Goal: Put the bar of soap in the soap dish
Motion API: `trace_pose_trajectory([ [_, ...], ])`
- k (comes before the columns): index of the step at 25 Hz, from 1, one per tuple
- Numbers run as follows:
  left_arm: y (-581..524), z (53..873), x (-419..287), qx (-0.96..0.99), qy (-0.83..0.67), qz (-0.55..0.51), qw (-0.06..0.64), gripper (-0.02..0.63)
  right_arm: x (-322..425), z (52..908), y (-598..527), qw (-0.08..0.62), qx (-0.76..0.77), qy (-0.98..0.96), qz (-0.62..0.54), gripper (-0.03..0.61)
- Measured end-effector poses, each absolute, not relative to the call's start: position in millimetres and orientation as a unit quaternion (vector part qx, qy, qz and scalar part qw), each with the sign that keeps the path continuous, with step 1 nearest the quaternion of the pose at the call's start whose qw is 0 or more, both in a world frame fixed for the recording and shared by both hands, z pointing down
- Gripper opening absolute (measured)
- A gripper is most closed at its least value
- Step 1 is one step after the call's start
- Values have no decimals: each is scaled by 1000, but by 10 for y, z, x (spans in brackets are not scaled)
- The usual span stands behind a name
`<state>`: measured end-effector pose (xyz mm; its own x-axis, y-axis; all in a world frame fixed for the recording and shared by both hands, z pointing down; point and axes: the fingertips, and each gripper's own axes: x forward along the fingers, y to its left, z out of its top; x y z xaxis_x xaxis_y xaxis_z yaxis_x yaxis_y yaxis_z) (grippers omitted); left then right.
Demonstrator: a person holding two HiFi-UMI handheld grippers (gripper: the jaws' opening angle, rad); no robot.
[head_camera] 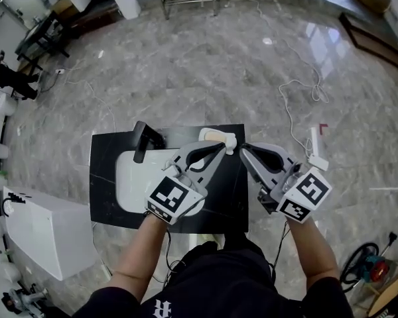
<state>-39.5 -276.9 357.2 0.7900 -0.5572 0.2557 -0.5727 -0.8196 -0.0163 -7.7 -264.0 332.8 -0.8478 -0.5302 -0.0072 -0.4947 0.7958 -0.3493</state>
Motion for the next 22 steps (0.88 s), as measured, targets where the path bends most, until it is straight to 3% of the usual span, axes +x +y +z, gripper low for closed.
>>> trace_pose_trajectory([
  [11, -2291, 2924, -617, 929, -365, 51, 39, 8, -345, 3000, -2218, 16, -276, 954, -117, 6],
  [22, -2076, 2845, -723, 927, -373, 45, 23, 8, -500, 2918, -2078, -4, -286, 955, -81, 6],
])
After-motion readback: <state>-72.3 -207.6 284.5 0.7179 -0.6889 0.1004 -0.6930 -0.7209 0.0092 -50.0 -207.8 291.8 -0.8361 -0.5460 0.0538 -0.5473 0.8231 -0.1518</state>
